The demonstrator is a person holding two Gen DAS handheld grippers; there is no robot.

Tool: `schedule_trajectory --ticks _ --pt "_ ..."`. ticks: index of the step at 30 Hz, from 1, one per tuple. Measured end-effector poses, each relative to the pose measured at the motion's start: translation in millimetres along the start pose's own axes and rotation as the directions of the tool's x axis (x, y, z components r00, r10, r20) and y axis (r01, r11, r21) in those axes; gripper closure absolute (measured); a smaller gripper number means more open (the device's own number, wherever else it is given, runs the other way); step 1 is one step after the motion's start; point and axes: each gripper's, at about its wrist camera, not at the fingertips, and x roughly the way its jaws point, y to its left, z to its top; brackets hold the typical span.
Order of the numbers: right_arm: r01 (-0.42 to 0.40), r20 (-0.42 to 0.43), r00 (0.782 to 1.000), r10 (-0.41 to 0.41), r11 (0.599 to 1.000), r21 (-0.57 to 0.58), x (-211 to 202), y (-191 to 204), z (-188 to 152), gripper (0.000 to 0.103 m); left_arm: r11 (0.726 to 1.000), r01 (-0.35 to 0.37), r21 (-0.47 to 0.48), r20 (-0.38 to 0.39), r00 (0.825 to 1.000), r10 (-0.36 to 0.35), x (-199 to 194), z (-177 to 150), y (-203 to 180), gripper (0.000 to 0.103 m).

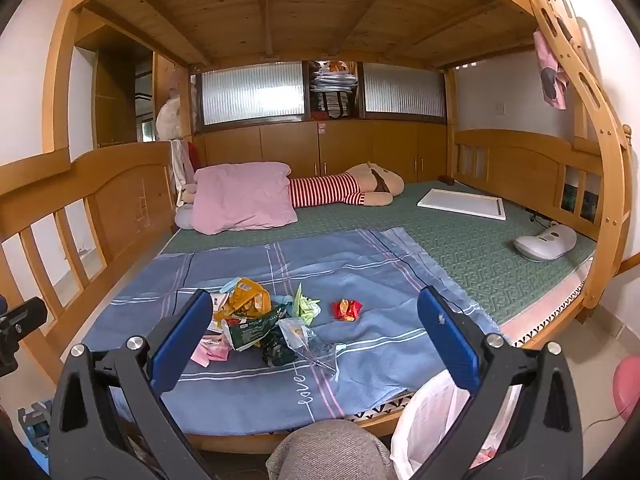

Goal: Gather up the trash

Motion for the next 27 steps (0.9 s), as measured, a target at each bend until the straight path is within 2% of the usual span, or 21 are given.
schedule_trajectory --ticks 22,27 --pt "-0.014 0.018 1.0 0.015 1.0 -0.023 -7.0 7.9 5.1 0.003 0.999 -0.052 -0.001 0.019 0.998 0.052 3.9 -3.1 6.8 0.003" --pt "-0.013 0.053 0.998 0.015 0.999 -0.047 -9.6 11.7 7.6 0.003 0.997 -0.072 -0.002 0.032 0.997 0.072 1.8 -2.5 9.1 0.003"
